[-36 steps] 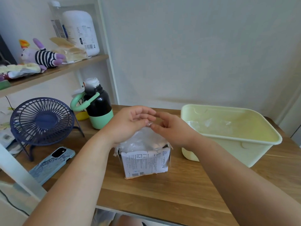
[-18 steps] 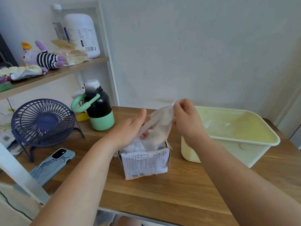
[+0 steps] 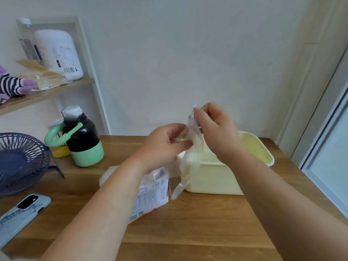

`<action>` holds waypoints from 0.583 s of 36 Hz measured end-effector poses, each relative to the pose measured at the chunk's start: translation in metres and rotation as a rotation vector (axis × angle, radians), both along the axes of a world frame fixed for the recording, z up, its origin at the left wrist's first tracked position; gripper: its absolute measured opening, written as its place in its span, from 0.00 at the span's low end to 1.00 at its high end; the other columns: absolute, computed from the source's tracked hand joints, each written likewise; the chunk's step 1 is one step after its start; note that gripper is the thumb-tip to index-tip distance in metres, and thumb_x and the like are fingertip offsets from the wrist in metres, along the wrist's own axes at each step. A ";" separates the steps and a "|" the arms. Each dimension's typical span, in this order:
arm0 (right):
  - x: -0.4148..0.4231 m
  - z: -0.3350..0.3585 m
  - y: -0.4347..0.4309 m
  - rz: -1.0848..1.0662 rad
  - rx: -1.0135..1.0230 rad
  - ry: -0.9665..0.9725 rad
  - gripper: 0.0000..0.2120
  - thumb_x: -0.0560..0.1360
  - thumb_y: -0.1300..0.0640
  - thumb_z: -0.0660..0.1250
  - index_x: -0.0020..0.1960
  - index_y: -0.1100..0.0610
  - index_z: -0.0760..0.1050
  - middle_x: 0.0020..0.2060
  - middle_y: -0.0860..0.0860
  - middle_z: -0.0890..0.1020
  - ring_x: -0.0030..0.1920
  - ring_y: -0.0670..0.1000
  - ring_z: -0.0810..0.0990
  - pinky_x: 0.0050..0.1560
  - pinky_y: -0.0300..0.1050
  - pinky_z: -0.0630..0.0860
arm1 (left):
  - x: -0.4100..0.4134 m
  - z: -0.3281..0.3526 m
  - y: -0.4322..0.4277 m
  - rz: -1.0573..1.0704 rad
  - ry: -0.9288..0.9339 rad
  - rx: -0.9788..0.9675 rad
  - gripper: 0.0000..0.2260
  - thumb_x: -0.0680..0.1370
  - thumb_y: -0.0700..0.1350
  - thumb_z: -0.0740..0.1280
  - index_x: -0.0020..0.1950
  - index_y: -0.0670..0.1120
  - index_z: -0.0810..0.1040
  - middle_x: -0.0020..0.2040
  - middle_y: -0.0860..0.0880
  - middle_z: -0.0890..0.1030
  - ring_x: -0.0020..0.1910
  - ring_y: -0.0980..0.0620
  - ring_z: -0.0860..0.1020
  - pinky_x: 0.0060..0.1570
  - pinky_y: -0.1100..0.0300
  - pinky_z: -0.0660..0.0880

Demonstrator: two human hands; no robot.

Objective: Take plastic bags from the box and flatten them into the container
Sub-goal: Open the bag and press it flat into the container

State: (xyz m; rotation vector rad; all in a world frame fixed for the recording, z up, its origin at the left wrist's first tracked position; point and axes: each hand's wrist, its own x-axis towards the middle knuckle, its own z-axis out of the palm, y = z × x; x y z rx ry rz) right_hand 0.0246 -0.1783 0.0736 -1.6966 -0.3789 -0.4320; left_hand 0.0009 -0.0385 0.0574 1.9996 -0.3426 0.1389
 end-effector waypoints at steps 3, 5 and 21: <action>0.000 0.004 -0.016 0.069 0.024 0.061 0.14 0.70 0.42 0.66 0.34 0.52 0.70 0.35 0.50 0.74 0.39 0.50 0.75 0.50 0.60 0.76 | 0.007 -0.001 -0.011 -0.041 0.065 -0.275 0.07 0.79 0.38 0.65 0.49 0.45 0.82 0.42 0.49 0.84 0.41 0.52 0.82 0.47 0.54 0.78; -0.002 0.003 -0.026 0.106 0.058 0.121 0.10 0.74 0.44 0.66 0.43 0.50 0.75 0.41 0.45 0.77 0.43 0.45 0.76 0.56 0.54 0.76 | 0.009 0.003 -0.019 -0.107 0.139 -0.469 0.07 0.80 0.36 0.62 0.49 0.41 0.81 0.41 0.47 0.84 0.40 0.51 0.82 0.44 0.56 0.79; 0.013 -0.013 -0.079 0.310 0.425 0.655 0.21 0.74 0.68 0.67 0.63 0.55 0.70 0.33 0.53 0.79 0.29 0.47 0.76 0.30 0.36 0.76 | 0.038 -0.007 -0.030 -0.123 0.310 -0.593 0.16 0.79 0.41 0.62 0.33 0.46 0.81 0.29 0.50 0.79 0.29 0.53 0.78 0.29 0.63 0.75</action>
